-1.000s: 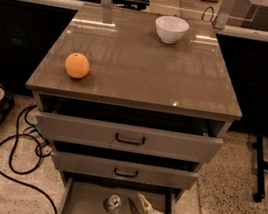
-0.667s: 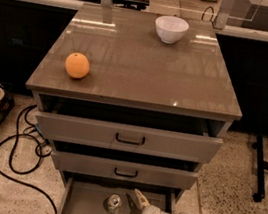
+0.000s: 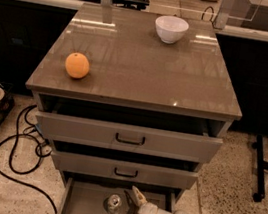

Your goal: Pick 7up can from bottom drawer and place on counter

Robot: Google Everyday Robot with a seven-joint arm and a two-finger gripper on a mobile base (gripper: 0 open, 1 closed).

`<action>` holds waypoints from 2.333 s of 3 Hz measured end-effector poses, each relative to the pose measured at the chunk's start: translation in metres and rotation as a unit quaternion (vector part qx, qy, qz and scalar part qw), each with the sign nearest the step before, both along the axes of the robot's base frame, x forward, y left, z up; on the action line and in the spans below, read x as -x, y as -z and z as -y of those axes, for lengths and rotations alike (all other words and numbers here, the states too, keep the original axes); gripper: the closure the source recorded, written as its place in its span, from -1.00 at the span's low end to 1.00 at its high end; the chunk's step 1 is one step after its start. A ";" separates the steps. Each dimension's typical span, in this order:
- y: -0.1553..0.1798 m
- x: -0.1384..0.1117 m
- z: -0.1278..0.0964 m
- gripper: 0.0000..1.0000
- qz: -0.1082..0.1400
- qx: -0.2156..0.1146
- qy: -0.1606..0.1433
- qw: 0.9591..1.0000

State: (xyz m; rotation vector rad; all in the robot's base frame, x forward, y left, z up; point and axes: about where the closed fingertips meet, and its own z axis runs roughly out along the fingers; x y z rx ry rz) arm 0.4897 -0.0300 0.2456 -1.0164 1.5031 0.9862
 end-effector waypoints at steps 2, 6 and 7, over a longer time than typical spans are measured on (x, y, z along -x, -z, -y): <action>0.017 -0.003 -0.034 -1.00 0.010 0.022 -0.007 1.000; 0.064 -0.016 -0.050 -0.48 -0.028 0.028 0.023 0.999; 0.064 -0.016 -0.052 -0.03 -0.028 0.028 0.022 0.999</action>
Offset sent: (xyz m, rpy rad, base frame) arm 0.0053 0.0445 -0.0285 -0.0901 -0.0196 0.0130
